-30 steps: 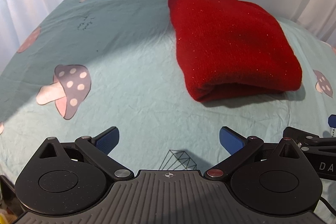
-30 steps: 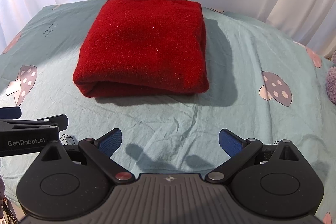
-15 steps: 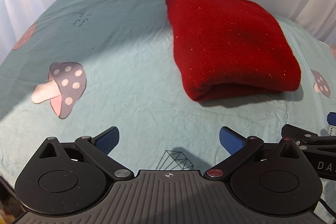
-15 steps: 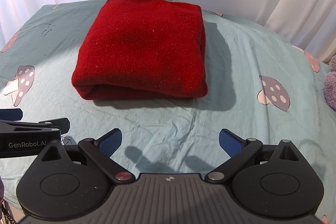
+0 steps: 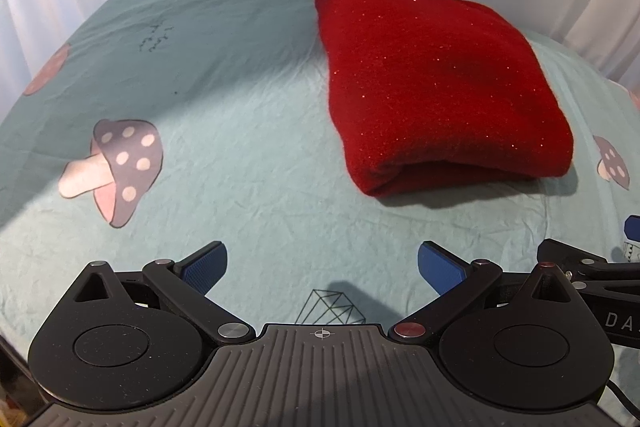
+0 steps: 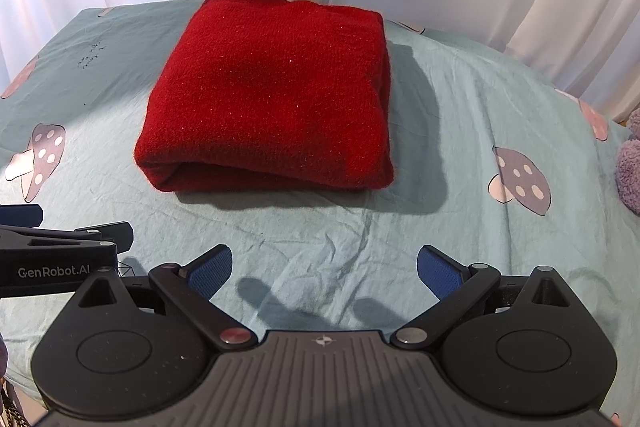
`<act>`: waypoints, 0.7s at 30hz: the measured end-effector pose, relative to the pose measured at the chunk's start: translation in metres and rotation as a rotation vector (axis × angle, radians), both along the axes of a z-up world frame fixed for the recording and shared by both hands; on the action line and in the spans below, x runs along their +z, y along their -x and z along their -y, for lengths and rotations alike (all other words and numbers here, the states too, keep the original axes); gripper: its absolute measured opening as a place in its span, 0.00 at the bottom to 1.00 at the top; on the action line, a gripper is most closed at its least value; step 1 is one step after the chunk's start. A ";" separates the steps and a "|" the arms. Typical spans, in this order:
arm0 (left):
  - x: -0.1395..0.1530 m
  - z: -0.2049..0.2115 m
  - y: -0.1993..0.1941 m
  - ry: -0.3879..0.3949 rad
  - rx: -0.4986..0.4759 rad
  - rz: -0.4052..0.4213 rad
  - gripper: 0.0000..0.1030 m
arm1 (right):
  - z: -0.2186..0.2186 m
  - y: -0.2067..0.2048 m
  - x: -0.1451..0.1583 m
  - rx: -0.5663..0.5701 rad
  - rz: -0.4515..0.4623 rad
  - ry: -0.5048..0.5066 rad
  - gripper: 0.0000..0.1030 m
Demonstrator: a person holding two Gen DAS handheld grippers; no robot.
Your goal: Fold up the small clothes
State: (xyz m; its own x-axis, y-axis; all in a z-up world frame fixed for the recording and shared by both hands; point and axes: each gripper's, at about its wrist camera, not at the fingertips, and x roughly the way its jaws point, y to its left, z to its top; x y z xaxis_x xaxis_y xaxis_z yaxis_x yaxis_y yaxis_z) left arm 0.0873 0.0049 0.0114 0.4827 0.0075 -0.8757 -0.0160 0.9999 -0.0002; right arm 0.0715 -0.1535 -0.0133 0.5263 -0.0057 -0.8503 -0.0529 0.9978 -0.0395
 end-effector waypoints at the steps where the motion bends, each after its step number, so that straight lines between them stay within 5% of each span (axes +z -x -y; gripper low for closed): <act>1: 0.000 0.000 0.000 0.001 0.000 0.000 1.00 | 0.000 0.000 0.000 0.000 0.001 -0.001 0.96; 21: -0.002 0.010 0.002 -0.014 -0.022 0.017 1.00 | 0.007 -0.001 0.000 0.000 0.007 -0.009 0.96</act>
State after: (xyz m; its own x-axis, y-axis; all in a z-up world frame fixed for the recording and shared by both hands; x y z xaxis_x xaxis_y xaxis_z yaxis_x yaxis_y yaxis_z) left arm 0.0855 -0.0048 0.0093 0.4975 0.0088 -0.8674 0.0061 0.9999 0.0136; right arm 0.0722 -0.1601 -0.0131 0.5327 0.0016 -0.8463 -0.0522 0.9982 -0.0310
